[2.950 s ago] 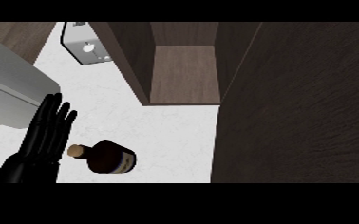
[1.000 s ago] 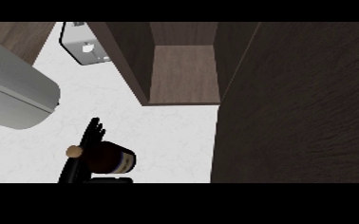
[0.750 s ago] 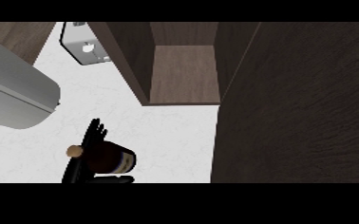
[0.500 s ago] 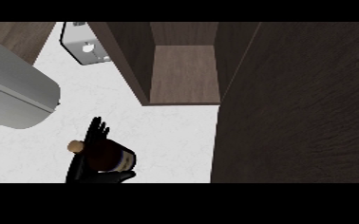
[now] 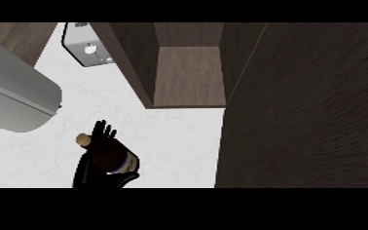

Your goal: Pick up the wine, place it into the cabinet and close the cabinet

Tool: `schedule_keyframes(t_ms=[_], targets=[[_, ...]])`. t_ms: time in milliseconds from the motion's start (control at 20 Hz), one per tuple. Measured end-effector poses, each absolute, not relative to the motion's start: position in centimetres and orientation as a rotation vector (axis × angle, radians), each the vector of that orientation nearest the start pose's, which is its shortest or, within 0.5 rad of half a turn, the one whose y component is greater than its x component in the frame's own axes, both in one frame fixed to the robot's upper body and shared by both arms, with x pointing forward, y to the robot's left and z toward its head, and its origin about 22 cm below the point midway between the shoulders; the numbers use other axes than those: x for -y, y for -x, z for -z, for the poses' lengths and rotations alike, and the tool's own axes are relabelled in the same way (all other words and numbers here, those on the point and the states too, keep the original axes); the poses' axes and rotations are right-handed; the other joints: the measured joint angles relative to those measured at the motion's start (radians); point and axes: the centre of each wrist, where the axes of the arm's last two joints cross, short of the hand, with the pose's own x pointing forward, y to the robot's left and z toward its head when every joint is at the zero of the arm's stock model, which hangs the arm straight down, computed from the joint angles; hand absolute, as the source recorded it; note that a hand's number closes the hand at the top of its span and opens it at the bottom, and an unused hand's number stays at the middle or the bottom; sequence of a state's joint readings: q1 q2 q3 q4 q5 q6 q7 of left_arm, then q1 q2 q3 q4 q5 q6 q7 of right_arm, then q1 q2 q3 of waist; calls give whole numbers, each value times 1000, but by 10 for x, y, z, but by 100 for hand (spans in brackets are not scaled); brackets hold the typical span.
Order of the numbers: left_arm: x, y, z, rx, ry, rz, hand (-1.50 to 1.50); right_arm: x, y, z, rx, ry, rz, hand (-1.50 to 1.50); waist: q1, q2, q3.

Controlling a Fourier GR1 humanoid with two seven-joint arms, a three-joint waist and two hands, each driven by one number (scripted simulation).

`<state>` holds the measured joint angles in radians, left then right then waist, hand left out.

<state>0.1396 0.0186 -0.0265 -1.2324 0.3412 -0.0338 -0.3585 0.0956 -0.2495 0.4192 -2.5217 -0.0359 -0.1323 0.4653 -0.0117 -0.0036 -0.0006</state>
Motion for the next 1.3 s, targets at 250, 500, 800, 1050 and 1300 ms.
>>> schedule_keyframes(t_ms=[250, 500, 800, 1050, 1300], targets=[[-234, -192, 109, 1461, 160, -352, -150, 190, -123, -182, 1868, -253, -306, -150, -3, 0, 0], [-224, -193, 109, 1479, 186, -350, 150, 189, -124, -184, 1875, -256, -303, -150, 1, 0, 0], [-209, -192, 108, 1513, 151, -295, 150, 189, -126, -186, 1870, -256, -306, -150, 2, 0, 0], [-228, -194, 111, 1571, 136, -311, 150, 189, -125, -183, 1869, -260, -304, -150, 1, 0, 0], [-270, -193, 112, 1667, 132, -344, 150, 190, -124, -181, 1870, -263, -307, -150, 0, 0, 0]])
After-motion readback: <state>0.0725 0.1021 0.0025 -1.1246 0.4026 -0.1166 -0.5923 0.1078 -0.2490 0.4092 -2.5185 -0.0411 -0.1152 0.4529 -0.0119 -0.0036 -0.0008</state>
